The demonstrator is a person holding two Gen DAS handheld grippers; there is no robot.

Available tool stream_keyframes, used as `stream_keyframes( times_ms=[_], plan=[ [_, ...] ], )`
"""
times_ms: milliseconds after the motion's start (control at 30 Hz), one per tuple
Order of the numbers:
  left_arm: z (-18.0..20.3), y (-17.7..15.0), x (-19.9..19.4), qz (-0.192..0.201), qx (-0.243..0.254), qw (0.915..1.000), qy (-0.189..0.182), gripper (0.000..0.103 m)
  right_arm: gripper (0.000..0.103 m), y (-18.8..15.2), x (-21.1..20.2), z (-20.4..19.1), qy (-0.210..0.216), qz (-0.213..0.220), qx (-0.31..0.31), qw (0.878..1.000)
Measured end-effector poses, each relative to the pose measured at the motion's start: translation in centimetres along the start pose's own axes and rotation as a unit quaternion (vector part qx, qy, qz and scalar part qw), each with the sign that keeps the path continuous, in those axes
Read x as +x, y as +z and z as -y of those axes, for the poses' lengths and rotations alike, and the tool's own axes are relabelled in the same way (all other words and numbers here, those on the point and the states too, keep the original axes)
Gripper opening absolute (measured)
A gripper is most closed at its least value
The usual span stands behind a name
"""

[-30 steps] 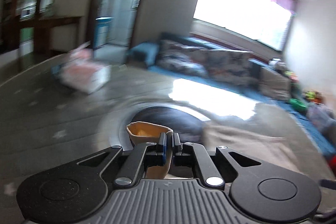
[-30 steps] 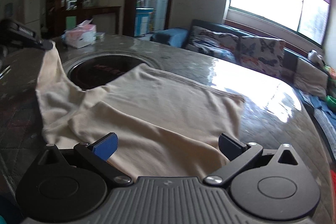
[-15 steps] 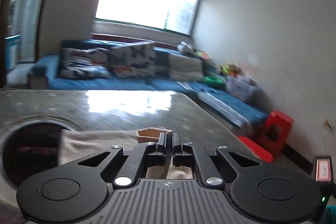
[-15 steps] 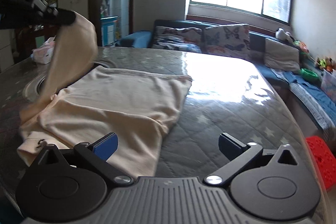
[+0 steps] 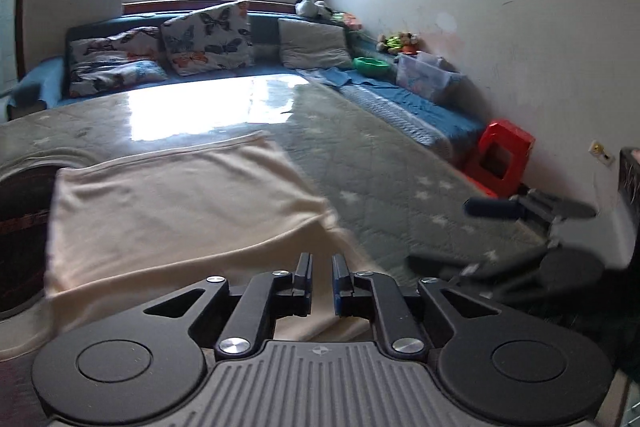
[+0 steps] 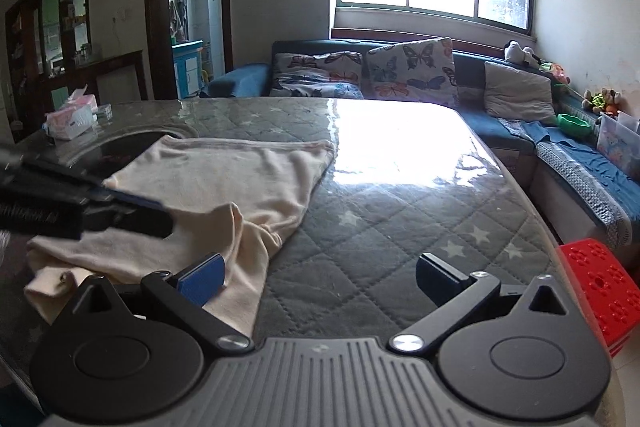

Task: Fold clothes

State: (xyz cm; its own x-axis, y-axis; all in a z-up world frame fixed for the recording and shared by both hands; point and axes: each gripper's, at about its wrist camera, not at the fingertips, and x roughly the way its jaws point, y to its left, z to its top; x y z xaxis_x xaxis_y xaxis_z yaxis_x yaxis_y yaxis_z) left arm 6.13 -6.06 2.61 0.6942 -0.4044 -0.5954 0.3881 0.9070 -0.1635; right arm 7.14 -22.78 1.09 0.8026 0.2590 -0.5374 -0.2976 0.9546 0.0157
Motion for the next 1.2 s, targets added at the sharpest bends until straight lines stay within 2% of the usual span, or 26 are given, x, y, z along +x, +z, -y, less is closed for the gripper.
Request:
stream_keyframes(
  times_ms=[33, 133, 200, 300, 333, 433, 500, 567, 700, 767, 900, 967, 1033, 1200],
  plan=[
    [-0.8, -0.2, -0.6, -0.001, 0.001, 0.9999, 0.012, 0.011, 0.102, 0.2, 0.1, -0.1, 0.004, 0.001, -0.001, 1.0],
    [-3.2, -1.1, -1.6, -0.01, -0.005, 0.9988, 0.047, 0.011, 0.092, 1.0, 0.8, -0.7, 0.024, -0.004, 0.001, 1.0],
    [-4.5, -2.1, -2.4, -0.013, -0.001, 0.9965, 0.083, 0.011, 0.084, 1.5, 1.6, -1.2, 0.045, -0.014, 0.002, 0.999],
    [-6.3, -3.2, -3.5, -0.019, -0.006, 0.9934, 0.113, 0.016, 0.066, 1.9, 2.9, -2.3, 0.074, -0.033, 0.001, 0.997],
    [-6.8, -3.7, -3.9, -0.02, -0.008, 0.993, 0.116, 0.016, 0.06, 2.0, 3.2, -2.7, 0.08, -0.039, -0.001, 0.996],
    [-7.5, -4.7, -5.2, -0.021, 0.0, 0.9925, 0.121, 0.023, 0.056, 1.9, 3.8, -3.6, 0.093, -0.056, -0.009, 0.994],
    [-7.8, -5.3, -5.9, -0.021, 0.007, 0.9931, 0.115, 0.029, 0.049, 1.8, 4.2, -4.0, 0.094, -0.069, -0.012, 0.993],
    [-7.5, -5.7, -6.3, -0.02, 0.025, 0.9937, 0.107, 0.029, 0.034, 1.7, 4.5, -4.1, 0.098, -0.082, -0.008, 0.992],
    [-7.1, -6.6, -6.6, -0.018, 0.064, 0.9922, 0.105, 0.03, 0.023, 1.7, 4.5, -4.4, 0.094, -0.09, -0.01, 0.991],
    [-7.1, -6.9, -6.3, -0.017, 0.076, 0.9907, 0.111, 0.029, 0.013, 1.9, 4.4, -4.5, 0.092, -0.09, -0.009, 0.992],
    [-7.2, -7.4, -6.1, -0.011, 0.087, 0.9895, 0.115, 0.027, 0.007, 2.4, 4.0, -4.9, 0.09, -0.089, -0.013, 0.992],
    [-7.2, -7.6, -6.1, -0.005, 0.093, 0.9889, 0.116, 0.009, 0.005, 2.7, 3.6, -5.2, 0.09, -0.084, -0.016, 0.992],
    [-7.4, -7.6, -6.6, 0.004, 0.088, 0.9891, 0.118, 0.004, 0.005, 3.0, 3.1, -5.3, 0.093, -0.079, -0.013, 0.992],
    [-8.7, -7.5, -7.6, 0.017, 0.054, 0.9896, 0.132, 0.0, 0.005, 3.5, 2.2, -4.9, 0.107, -0.074, 0.016, 0.991]
  ],
)
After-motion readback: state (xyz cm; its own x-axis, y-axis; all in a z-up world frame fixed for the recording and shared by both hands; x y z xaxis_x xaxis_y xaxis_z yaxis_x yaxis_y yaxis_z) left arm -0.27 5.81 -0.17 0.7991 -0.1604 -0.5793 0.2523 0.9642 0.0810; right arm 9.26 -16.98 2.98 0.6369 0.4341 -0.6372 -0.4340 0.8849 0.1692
